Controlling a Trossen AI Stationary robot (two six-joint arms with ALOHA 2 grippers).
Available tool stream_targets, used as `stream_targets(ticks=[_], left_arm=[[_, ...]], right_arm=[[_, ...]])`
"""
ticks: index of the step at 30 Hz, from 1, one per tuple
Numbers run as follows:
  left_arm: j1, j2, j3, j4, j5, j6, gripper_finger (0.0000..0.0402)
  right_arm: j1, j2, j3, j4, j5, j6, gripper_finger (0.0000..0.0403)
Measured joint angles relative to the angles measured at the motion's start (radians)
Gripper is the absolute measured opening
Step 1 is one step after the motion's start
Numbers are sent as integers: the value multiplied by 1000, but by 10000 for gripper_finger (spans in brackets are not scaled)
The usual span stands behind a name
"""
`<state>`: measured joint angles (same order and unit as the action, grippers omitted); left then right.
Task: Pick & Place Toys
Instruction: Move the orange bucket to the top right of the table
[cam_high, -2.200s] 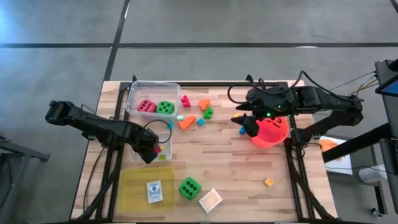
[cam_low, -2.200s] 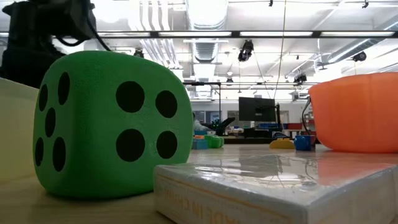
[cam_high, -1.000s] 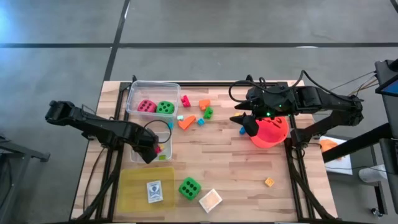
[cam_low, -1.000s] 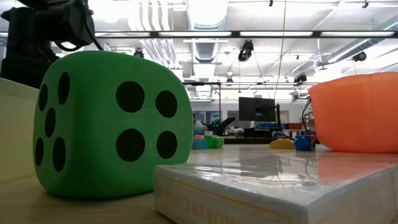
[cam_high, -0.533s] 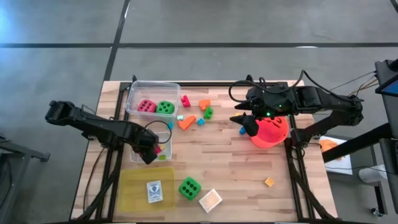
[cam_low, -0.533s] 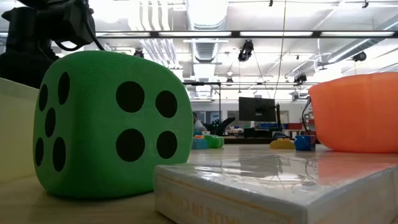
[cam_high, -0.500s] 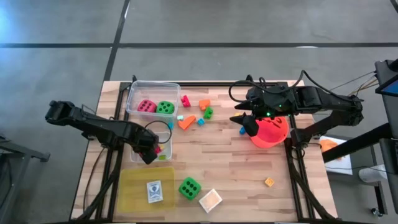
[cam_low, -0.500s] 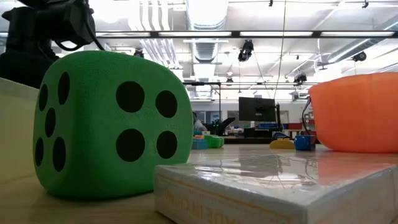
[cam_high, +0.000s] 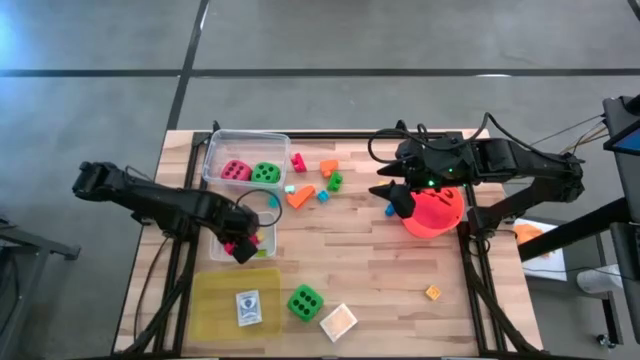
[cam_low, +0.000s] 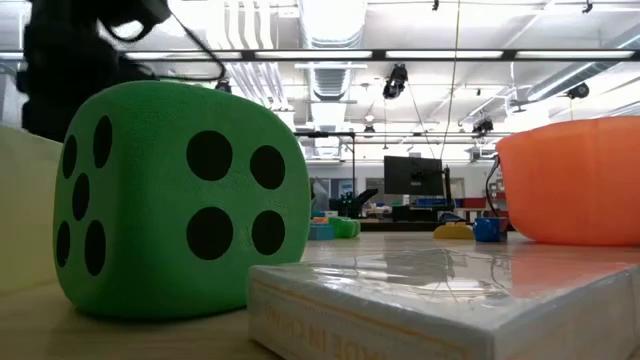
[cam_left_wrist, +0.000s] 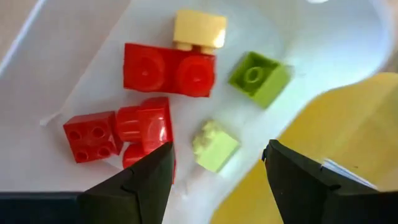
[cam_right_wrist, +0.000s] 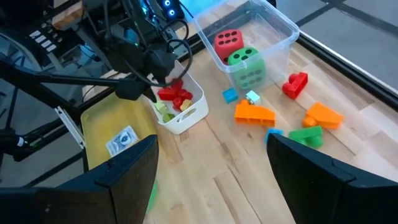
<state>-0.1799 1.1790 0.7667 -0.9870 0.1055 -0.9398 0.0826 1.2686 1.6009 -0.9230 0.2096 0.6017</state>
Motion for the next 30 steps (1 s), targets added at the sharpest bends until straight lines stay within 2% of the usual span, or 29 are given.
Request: stream_targets(ticks=[7,12,17,22,30], left_arm=[[0,0,126,-74,0,-14,239],[1,0,206,-76,-3,-62,239],[1,-4,275,-76,-53,-47,239],[1,-13,297,-76,-92,3,239],[-2,-46,274,-92,-94,1,239]], right_arm=[[-2,24,0,-6,0,43,292],[-52,66,0,-52,-10,38,292],[-155,127,0,-160,-106,17,292],[-218,201,0,-250,-180,-212,292],[-230,314,0,-408,-182,-545,292]])
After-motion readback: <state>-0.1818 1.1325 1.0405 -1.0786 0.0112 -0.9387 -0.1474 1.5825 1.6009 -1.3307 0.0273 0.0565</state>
